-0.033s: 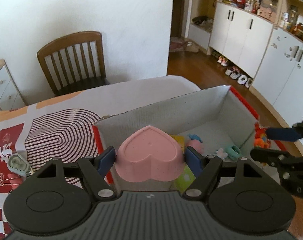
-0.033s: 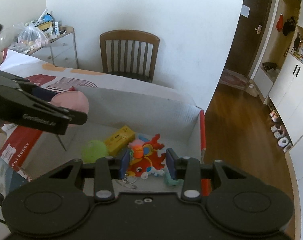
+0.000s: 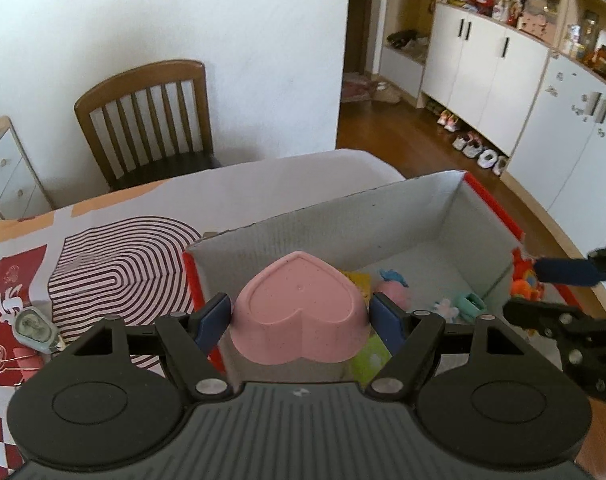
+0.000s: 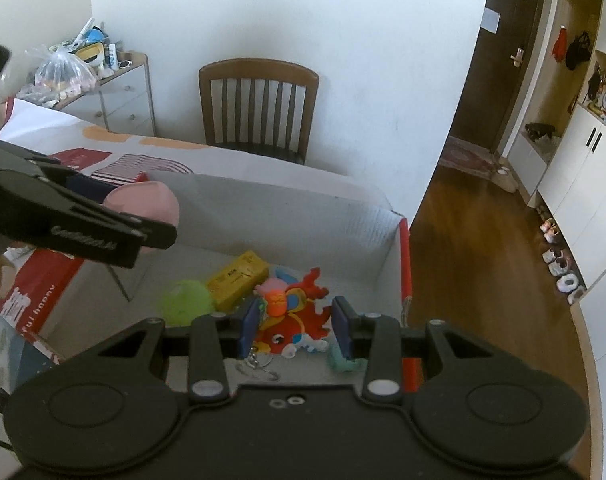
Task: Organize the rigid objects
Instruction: 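Lower both items into the shoebox and open both tools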
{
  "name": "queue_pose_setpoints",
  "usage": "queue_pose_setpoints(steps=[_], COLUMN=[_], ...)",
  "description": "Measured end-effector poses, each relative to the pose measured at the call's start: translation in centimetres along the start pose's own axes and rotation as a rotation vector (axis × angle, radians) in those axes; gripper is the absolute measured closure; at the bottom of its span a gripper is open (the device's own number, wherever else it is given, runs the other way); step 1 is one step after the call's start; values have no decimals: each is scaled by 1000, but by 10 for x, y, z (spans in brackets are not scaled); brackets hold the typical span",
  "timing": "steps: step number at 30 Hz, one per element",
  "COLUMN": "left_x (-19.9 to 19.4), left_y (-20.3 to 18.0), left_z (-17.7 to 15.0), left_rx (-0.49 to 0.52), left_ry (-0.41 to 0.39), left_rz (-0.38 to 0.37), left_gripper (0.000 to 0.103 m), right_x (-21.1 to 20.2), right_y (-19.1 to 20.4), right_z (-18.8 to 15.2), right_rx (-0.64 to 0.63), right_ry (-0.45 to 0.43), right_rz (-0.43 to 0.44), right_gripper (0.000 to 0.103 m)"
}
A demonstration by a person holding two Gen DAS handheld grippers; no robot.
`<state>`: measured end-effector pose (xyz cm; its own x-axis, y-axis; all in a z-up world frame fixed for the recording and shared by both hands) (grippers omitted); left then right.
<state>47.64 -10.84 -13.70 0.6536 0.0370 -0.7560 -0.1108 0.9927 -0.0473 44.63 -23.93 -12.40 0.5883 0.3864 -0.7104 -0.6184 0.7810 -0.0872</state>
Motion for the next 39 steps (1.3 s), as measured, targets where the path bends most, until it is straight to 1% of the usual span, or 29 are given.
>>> queue_pose_setpoints(steps=[6, 11, 16, 18, 20, 24, 31, 39], left_x=[32, 49, 63, 67, 70, 79, 87, 90], left_y=[-4, -14, -15, -17, -21, -26, -26, -25], left_z=[0, 1, -2, -3, -5, -12, -20, -21], left_rx=[-30, -1, -17, 3, 6, 18, -7, -28], left_ry=[57, 76, 107, 104, 115, 149, 197, 217], left_rz=[18, 48, 56, 74, 63, 72, 54, 36], left_gripper=[27, 27, 27, 27, 27, 27, 27, 26], right_x=[24, 43, 56, 60, 63, 69, 71, 72], right_y=[-4, -5, -5, -3, -2, 0, 2, 0], right_z=[-5, -11, -18, -21, -23, -27, -31, -32], right_rx=[-10, -32, -44, -54, -62, -74, -90, -76], right_ry=[30, 60, 88, 97, 104, 126, 144, 177], right_rz=[22, 29, 43, 49, 52, 63, 66, 69], right_gripper=[65, 65, 65, 65, 65, 65, 65, 63])
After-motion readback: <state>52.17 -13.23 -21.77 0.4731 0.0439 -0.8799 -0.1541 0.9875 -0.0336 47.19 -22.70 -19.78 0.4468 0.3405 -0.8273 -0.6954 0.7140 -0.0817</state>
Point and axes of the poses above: each gripper's, at about its wrist camera, not at the fingertips, and x roughly the way its jaws point, y to its left, z to its top, the point moved 9 cm from there along x, roughly the way its jaws point, and after that the axes turned 3 degrees about -x, right-handed, at the moved point
